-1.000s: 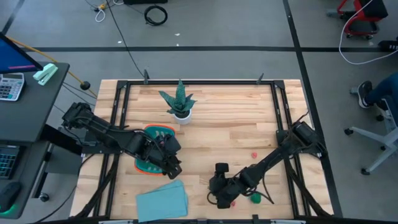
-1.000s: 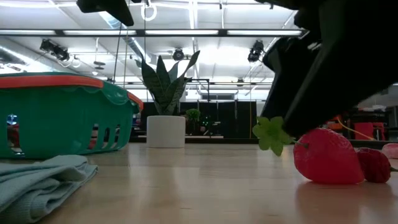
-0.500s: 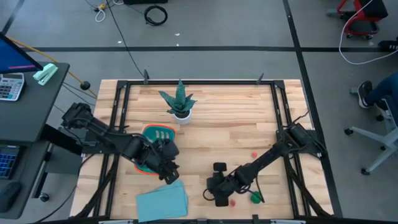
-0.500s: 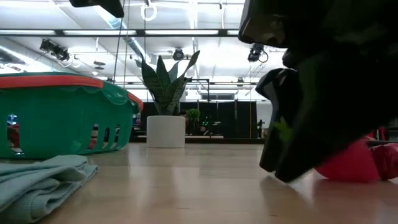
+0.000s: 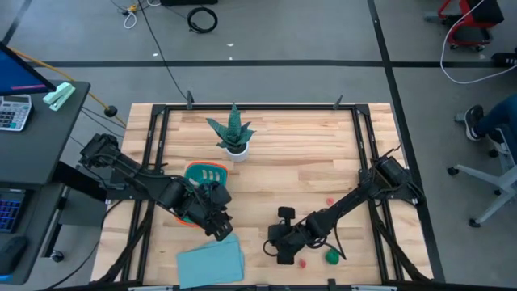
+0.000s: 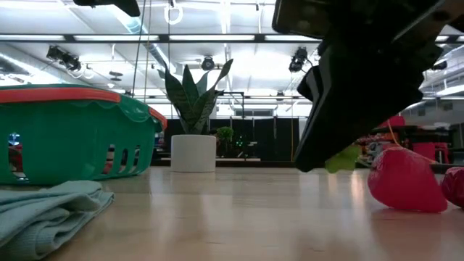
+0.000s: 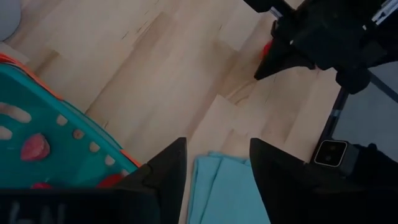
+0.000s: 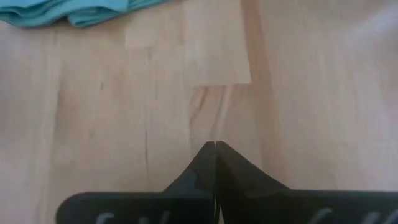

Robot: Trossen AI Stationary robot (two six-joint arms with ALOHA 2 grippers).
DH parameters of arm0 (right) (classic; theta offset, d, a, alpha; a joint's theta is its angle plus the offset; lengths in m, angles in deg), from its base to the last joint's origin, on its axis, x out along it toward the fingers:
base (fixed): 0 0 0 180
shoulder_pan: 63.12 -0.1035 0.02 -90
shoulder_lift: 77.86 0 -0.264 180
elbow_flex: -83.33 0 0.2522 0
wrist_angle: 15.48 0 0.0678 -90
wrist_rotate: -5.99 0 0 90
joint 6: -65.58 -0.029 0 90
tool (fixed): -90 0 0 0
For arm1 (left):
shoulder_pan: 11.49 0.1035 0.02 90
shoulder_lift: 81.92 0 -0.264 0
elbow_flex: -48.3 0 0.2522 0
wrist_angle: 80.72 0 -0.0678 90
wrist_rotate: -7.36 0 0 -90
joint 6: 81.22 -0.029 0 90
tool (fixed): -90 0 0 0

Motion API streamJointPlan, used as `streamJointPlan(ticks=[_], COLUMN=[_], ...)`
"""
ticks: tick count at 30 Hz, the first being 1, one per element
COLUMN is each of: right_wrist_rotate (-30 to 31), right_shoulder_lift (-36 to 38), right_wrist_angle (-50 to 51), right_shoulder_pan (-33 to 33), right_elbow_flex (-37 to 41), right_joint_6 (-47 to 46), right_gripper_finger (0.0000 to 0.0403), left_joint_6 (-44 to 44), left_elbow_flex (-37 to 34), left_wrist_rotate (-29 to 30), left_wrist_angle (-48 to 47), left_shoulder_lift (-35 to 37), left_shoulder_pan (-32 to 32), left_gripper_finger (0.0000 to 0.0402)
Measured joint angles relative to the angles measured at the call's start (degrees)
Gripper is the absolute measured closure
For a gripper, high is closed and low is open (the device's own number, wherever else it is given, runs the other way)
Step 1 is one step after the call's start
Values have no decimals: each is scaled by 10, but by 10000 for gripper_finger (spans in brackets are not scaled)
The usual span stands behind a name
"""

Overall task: Pick and placing Produce into tupperware
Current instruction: Put the red strawberry into the blue basket

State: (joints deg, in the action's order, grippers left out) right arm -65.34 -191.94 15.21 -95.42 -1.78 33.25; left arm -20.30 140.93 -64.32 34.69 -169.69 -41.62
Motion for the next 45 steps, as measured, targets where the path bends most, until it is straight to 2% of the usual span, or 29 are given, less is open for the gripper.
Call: streamJointPlan(ticks=[9,12,19,22,27,31,39,45], right_wrist_rotate=[92,105,110,65,-26,-80,-94,-105], right_shoulder_lift=[0,0,0,1,-17,-64,-184,-235], right_wrist_angle=[-13,-40,-163,-251,-423,-530,-523,-366], right_shoulder_pan=[32,56,130,166,216,237,251,251], right_elbow_flex=[-23,-42,-111,-129,-129,-135,-265,-368], right_joint_6=[31,74,187,215,235,225,225,225], right_gripper_finger=[400,400,401,402,402,403,402,386], left_joint_6=[-36,-72,-154,-179,-214,-198,-231,-233], left_elbow_flex=[0,0,0,0,0,1,1,0], left_wrist_rotate=[0,0,9,53,178,213,221,220], left_wrist_angle=[0,-6,-36,-55,-55,-55,-56,-57], left_shoulder_lift=[0,7,94,159,259,302,298,278], left_shoulder_pan=[9,12,23,24,23,27,50,60], left_gripper_finger=[225,230,255,267,281,287,281,285])
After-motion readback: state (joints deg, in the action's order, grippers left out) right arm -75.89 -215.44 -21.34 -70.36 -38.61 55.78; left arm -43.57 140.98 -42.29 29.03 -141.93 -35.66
